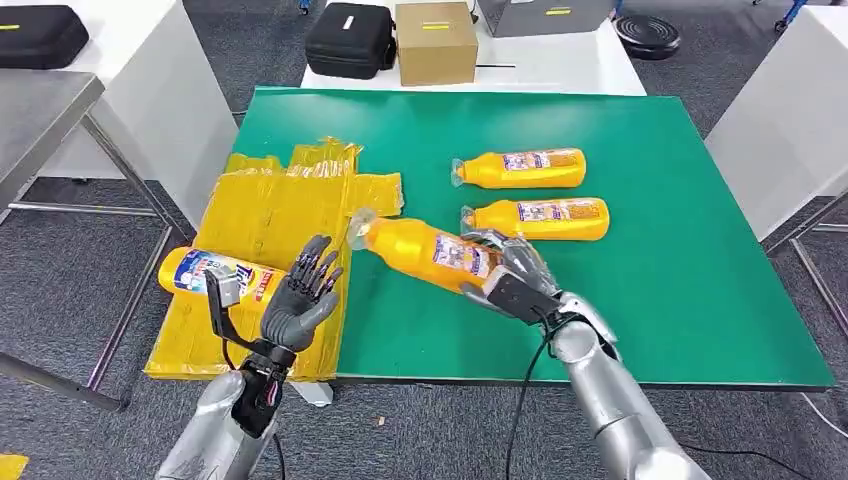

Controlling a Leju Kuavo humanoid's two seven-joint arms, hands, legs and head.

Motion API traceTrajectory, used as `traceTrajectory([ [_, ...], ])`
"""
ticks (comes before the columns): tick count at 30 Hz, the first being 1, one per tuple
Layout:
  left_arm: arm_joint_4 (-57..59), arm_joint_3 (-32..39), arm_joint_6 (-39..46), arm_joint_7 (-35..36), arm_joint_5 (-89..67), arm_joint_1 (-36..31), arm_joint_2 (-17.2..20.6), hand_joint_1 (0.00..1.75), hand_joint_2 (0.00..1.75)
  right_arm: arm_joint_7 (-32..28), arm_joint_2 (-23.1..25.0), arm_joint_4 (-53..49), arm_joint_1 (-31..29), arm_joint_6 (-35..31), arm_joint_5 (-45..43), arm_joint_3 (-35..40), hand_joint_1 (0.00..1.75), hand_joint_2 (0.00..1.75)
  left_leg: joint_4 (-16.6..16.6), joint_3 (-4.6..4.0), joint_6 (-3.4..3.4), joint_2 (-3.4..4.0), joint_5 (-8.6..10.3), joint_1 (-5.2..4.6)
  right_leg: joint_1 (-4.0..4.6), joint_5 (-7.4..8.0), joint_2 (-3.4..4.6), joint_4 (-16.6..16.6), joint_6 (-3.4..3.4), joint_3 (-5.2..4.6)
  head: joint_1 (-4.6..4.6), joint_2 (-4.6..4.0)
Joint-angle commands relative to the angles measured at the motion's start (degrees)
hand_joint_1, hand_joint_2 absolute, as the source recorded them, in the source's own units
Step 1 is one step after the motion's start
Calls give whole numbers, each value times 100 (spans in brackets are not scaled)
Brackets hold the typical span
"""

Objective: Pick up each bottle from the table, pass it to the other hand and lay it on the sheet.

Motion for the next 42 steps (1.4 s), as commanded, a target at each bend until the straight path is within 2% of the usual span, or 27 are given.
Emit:
traceTrajectory([
  [1, 585, -294, -76, 76, 89, -450, 330, 0, 175, -45, 317, 551, -308, 53, 16, 370, 175, 175, 4, 32, -16, 18, -18, 10, 11, -13, 14, 2, -15, 28, 0, 0],
  [6, 679, -426, -115, 106, 141, -588, 322, 0, 175, -109, 308, 571, -209, 208, -39, 488, 175, 175, 1, 26, -12, 11, -13, 6, 6, -11, 7, 0, -11, 24, 2, 0],
  [10, 884, -497, -15, 74, 137, -828, 260, 0, 175, -199, 471, 810, -115, 298, -57, 786, 175, 175, 4, 30, -16, -1, -15, 12, 13, -15, -5, 0, -15, 33, 2, 0],
  [13, 738, -532, 86, 28, 134, -772, 288, 0, 175, -209, 599, 991, -149, 241, -166, 901, 175, 175, -1, 22, -12, 8, -10, 6, 7, -8, 5, -2, -11, 21, 0, 0],
  [24, 403, -459, 359, 5, 159, -582, 309, 0, 175, -232, 653, 991, -109, 231, -536, 715, 175, 175, 4, 28, -13, 12, -17, 10, 10, -14, 8, 1, -12, 26, 0, 0],
  [42, 54, -450, 343, 8, 222, -393, 316, 0, 175, -108, 676, 1151, -93, 45, -551, 486, 175, 175, 3, 28, -13, 8, -16, 9, 9, -14, 4, 1, -12, 27, 0, 0],
])
